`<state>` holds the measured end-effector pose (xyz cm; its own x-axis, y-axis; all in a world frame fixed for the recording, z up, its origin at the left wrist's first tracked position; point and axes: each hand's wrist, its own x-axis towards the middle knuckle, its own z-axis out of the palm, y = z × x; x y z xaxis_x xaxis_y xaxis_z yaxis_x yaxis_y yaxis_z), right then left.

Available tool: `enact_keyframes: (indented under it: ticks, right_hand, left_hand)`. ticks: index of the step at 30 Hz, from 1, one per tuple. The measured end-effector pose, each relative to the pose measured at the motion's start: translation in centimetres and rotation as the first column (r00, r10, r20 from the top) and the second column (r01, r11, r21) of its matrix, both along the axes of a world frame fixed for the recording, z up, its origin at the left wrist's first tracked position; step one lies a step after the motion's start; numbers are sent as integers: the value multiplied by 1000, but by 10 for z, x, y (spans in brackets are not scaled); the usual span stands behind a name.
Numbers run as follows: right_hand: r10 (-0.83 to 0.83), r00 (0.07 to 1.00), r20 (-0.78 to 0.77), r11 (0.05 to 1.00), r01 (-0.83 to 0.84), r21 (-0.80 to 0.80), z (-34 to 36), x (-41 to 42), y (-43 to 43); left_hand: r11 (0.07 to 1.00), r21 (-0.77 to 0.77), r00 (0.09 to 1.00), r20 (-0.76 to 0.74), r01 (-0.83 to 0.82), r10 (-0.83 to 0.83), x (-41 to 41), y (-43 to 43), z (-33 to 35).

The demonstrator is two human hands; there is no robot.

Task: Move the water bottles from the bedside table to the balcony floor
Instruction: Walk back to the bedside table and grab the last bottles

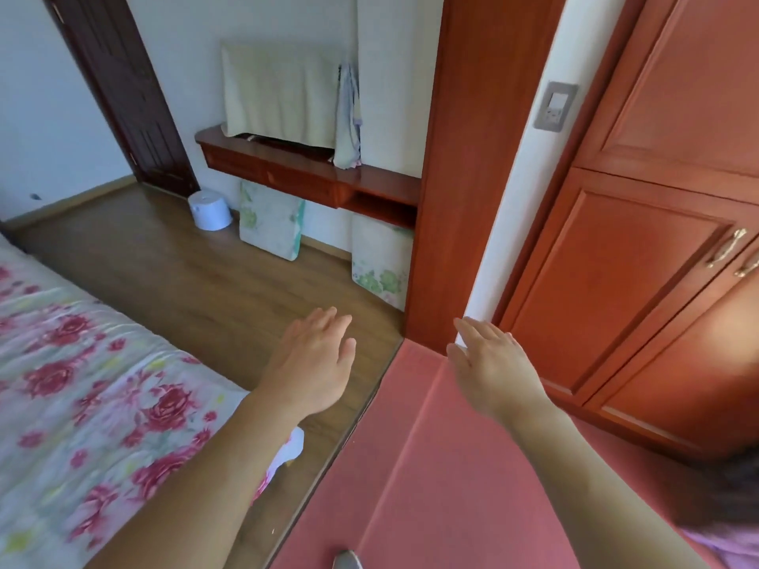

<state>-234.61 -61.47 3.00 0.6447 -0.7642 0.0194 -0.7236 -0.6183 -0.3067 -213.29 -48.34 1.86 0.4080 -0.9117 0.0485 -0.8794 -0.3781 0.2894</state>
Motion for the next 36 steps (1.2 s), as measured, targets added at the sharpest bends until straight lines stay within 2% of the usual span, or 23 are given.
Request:
enact_keyframes:
  ticks: [12,21,30,33,36]
  right_hand:
    - [71,994,-79,996,-75,-44,3,161,-147]
    - [100,995,-26,995,-100,13,-35,271,-261]
    - [309,950,-39,948,-304,96,-61,405,-394]
    - [401,914,-62,914,-394,97,-48,455,-428]
    - [464,886,-15,883,-461,89,-34,502,-445]
  left_hand:
    - [998,-29,998,-26,-59,59,152,-152,-18]
    - [983,17,982,-42,-184,184,246,-223,-28]
    - [899,117,904,-19,-423,428,343,-319,-46]
    - [860,87,863,-11,-502,505,370,-338,-31]
    - [802,28,801,-42,-597,597,386,-344,-14]
